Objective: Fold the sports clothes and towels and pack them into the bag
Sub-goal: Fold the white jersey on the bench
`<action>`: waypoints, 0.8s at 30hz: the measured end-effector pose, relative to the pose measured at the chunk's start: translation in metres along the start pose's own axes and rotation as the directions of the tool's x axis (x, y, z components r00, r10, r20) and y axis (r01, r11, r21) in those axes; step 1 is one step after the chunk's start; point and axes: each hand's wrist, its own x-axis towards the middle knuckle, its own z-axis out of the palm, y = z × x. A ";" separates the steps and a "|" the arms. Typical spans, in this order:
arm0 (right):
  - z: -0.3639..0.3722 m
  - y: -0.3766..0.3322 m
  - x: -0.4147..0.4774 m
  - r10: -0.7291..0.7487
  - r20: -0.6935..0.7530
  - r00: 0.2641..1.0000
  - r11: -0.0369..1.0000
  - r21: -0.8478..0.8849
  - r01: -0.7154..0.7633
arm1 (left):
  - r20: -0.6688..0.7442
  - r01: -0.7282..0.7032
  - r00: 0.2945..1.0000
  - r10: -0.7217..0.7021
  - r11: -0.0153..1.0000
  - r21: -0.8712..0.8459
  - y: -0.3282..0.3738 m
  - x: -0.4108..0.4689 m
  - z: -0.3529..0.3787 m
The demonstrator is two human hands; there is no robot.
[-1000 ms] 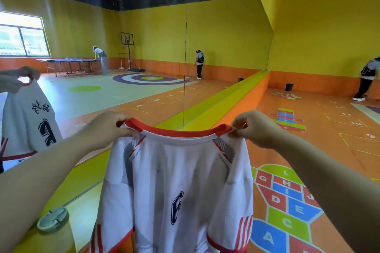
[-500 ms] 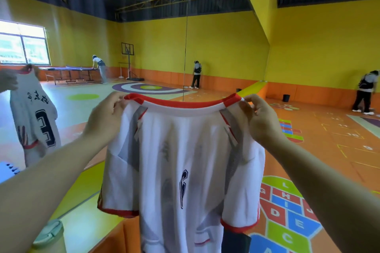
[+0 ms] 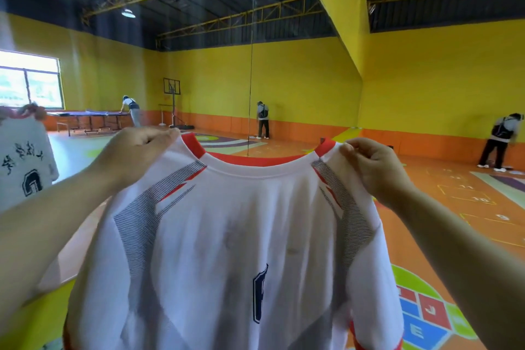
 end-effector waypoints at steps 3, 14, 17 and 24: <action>0.001 0.000 -0.004 0.057 0.068 0.996 0.996 0.063 -0.061 | 0.048 -0.016 0.999 0.016 1.000 0.000 -0.005 0.003 -0.003; -0.005 -0.009 -0.009 0.012 0.256 0.966 0.936 -0.344 0.080 | 0.010 -0.163 0.987 0.163 0.986 0.026 -0.009 0.004 -0.008; -0.005 -0.009 -0.006 -0.015 0.169 0.985 0.942 -0.329 0.071 | -0.002 -0.203 0.979 0.203 0.979 0.033 -0.012 0.006 -0.009; -0.005 -0.024 -0.007 -0.001 0.139 0.990 0.908 0.414 -0.057 | -0.112 -0.206 0.975 0.191 0.968 -0.143 -0.005 0.008 -0.012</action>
